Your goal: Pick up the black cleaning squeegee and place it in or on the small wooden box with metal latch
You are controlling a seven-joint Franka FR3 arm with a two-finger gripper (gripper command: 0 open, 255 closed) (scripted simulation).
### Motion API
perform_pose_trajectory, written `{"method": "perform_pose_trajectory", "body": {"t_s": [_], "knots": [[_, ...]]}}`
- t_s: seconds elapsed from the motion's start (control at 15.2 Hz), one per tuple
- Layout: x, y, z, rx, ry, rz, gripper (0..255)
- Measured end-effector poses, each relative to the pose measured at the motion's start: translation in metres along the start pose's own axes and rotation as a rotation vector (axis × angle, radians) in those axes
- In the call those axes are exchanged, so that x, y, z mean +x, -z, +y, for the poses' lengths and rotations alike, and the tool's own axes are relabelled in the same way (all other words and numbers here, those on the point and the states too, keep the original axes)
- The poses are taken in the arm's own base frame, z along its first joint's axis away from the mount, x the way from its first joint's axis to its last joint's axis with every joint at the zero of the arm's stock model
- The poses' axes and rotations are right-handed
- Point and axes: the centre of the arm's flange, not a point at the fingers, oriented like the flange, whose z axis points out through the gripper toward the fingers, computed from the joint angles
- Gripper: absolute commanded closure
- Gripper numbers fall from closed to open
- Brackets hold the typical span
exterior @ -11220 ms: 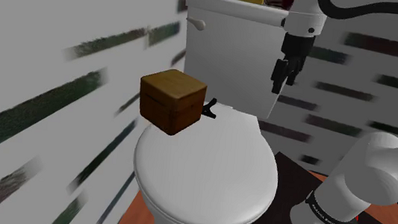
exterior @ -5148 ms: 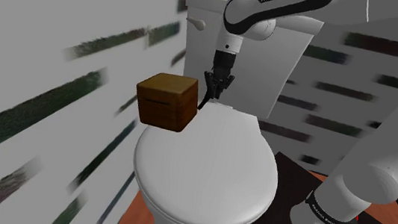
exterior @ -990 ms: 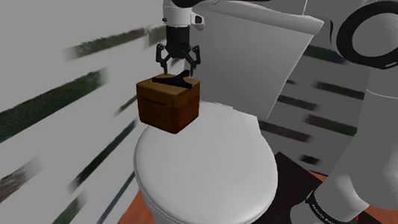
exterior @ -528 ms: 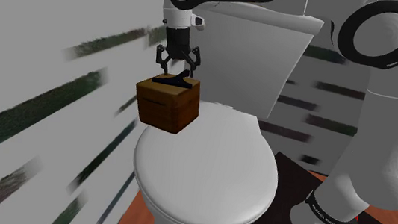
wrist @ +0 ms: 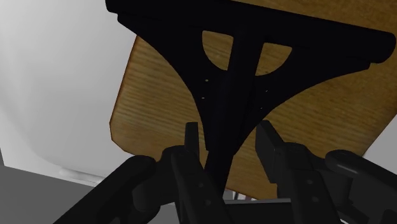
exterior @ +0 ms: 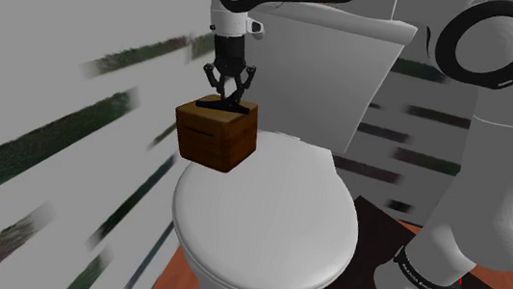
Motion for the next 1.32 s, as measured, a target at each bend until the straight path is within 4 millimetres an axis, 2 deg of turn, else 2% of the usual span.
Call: {"method": "perform_pose_trajectory", "body": {"t_s": [0.13, 0.33, 1.32], "knots": [[0.0, 0.0, 0.0, 0.0, 0.0, 0.0, 255], [-0.001, 0.01, 0.002, -0.001, 0.001, -0.001, 255], [-0.006, 0.087, 0.012, 0.0, 0.001, -0.001, 255]]}}
